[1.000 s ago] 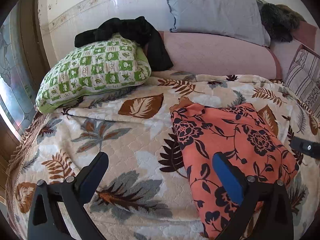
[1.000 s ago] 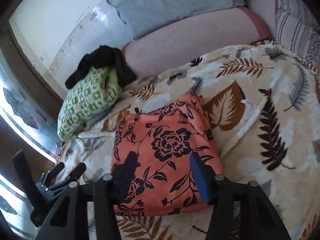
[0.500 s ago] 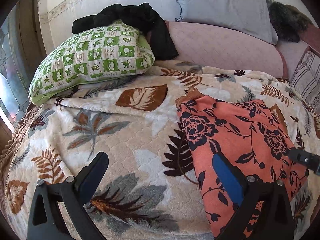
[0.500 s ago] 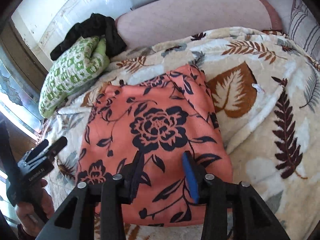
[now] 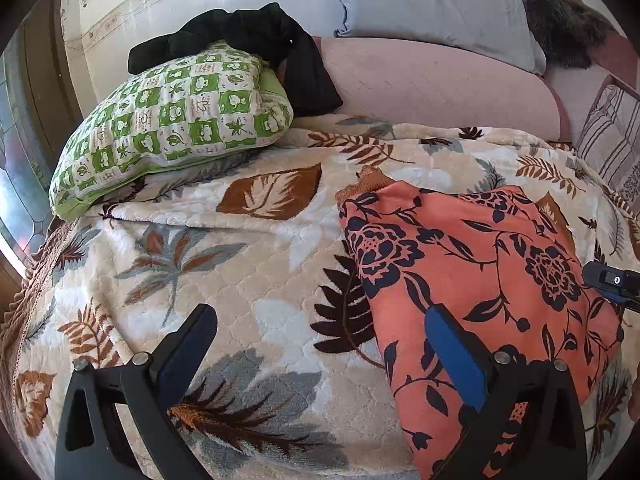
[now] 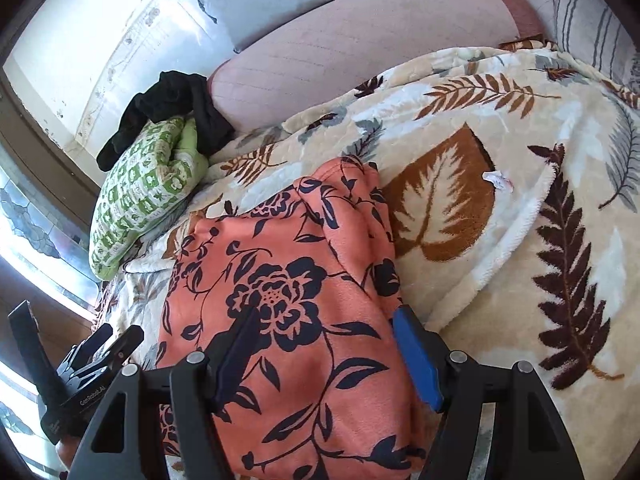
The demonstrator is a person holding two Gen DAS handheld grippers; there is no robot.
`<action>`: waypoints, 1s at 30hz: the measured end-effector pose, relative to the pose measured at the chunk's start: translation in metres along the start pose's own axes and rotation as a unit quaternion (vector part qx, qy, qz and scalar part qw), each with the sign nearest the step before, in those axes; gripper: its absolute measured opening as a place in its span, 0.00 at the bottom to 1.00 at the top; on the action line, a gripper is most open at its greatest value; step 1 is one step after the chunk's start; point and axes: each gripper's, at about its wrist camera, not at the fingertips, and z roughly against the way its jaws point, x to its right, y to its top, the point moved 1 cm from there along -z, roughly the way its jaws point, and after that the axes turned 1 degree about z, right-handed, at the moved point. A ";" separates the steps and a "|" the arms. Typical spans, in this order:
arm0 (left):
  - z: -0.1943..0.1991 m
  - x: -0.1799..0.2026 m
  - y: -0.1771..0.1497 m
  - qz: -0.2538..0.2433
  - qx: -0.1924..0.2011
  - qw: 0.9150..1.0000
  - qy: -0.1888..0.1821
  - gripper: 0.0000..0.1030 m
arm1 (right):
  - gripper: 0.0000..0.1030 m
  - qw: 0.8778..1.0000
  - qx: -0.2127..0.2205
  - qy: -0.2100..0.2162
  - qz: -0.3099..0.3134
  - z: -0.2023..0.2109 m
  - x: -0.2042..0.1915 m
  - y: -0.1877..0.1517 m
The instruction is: Fold small clothes
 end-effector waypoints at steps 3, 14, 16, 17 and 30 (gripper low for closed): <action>-0.002 0.002 -0.001 -0.002 -0.003 1.000 0.001 1.00 | 0.70 1.000 -0.002 0.009 -0.019 -0.003 0.013 0.000; -0.007 0.010 -0.005 -0.009 -0.013 1.000 -0.017 1.00 | 0.70 0.998 0.007 0.029 -0.058 0.002 0.035 0.005; -0.008 0.011 -0.005 -0.009 -0.014 1.000 -0.016 1.00 | 0.70 0.998 0.024 0.041 -0.053 0.009 0.031 0.005; -0.008 0.010 -0.005 -0.009 -0.014 1.000 -0.015 1.00 | 0.70 0.997 0.034 0.047 -0.044 0.014 0.027 0.005; -0.021 0.015 -0.011 -0.015 -0.032 0.999 -0.018 1.00 | 0.49 0.995 -0.042 0.089 -0.023 -0.013 0.007 -0.005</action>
